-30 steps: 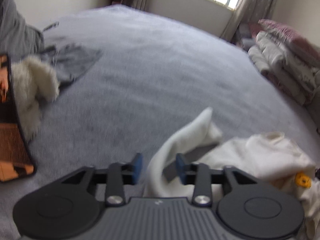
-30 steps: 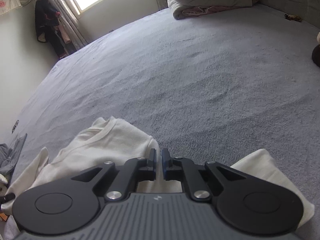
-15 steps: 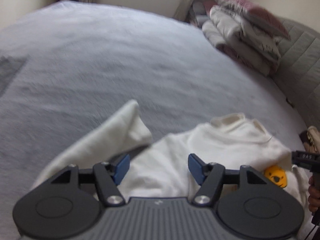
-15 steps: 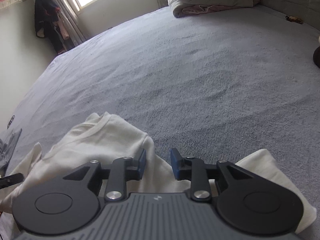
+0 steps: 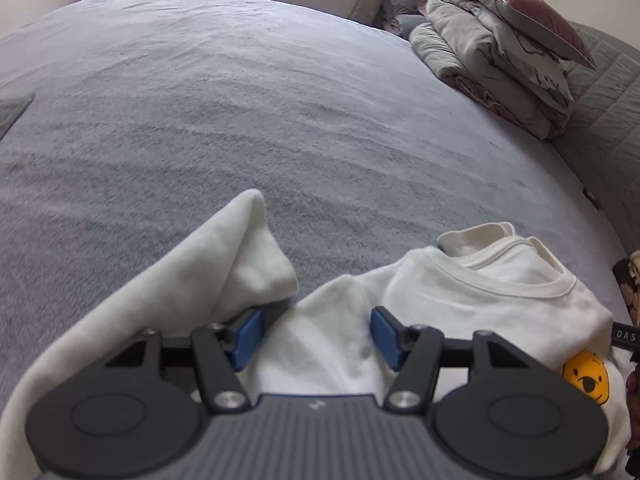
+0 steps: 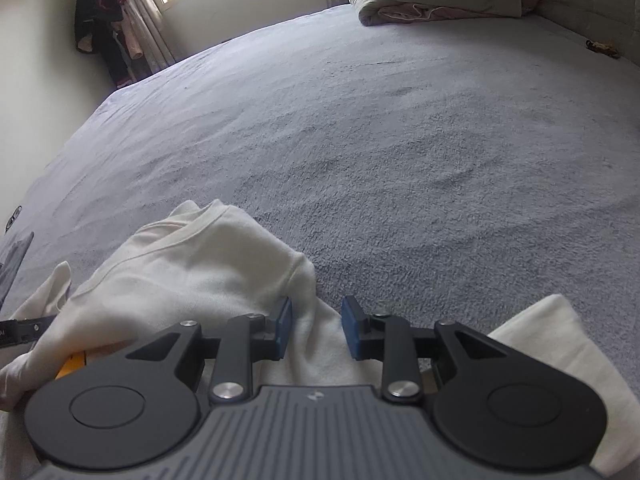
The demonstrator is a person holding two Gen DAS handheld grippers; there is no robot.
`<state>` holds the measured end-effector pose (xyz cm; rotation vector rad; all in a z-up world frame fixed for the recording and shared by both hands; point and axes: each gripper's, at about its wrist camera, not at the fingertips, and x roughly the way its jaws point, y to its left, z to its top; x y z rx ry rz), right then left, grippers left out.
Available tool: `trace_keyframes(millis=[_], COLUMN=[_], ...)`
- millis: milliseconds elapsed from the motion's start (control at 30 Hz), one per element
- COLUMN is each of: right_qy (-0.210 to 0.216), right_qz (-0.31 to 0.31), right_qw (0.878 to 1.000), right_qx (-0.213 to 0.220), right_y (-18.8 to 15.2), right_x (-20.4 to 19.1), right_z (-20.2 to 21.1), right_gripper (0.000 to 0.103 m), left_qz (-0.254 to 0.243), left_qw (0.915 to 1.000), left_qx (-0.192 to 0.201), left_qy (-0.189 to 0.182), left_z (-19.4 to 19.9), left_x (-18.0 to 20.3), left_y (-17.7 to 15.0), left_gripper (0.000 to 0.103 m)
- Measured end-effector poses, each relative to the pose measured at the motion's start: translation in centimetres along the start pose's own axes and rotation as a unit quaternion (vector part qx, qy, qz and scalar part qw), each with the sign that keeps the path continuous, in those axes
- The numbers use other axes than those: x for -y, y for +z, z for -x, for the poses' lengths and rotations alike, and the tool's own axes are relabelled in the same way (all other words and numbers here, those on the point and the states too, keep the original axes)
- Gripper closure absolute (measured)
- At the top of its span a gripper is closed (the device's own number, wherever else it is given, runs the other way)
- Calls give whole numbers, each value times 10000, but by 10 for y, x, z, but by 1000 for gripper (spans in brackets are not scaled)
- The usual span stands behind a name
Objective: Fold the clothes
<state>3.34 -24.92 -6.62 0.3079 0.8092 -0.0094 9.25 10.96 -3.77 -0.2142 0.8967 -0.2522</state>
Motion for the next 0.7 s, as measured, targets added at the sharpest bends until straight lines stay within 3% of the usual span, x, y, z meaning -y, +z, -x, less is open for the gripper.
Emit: trace_keyframes(millis=[67,167,200,367,567,700], right_qy=[-32,-3,7,-21,-357,-585], right_qz=[46,110,99,2,93,309], right_qw=[10000,9999,9999,9994,9923,9867], right_qx=[31,45,69,355,1186,1488], right_y=[-1,-3,-3,0,19,37], right_x=[-2,-5,-7,-14,-13,-17], right_z=[1,1,1,8,27,24], right_gripper=[72,90,93,98,98,98], left_qz=[-16,-10,5,40,-447,-518], left_qw=[10000,9999,9999,9983,9880,9841], left_qx=[6,28,74,538,1330,1526], left_qy=[-48,-106,-84,202,648,746], left_z=[-1,-1,-1,7,25,18], left_x=[0,3,4,14,30,35], left_y=[1,1,0,-4,11,40], left_gripper=[62,86,89,92,92,93])
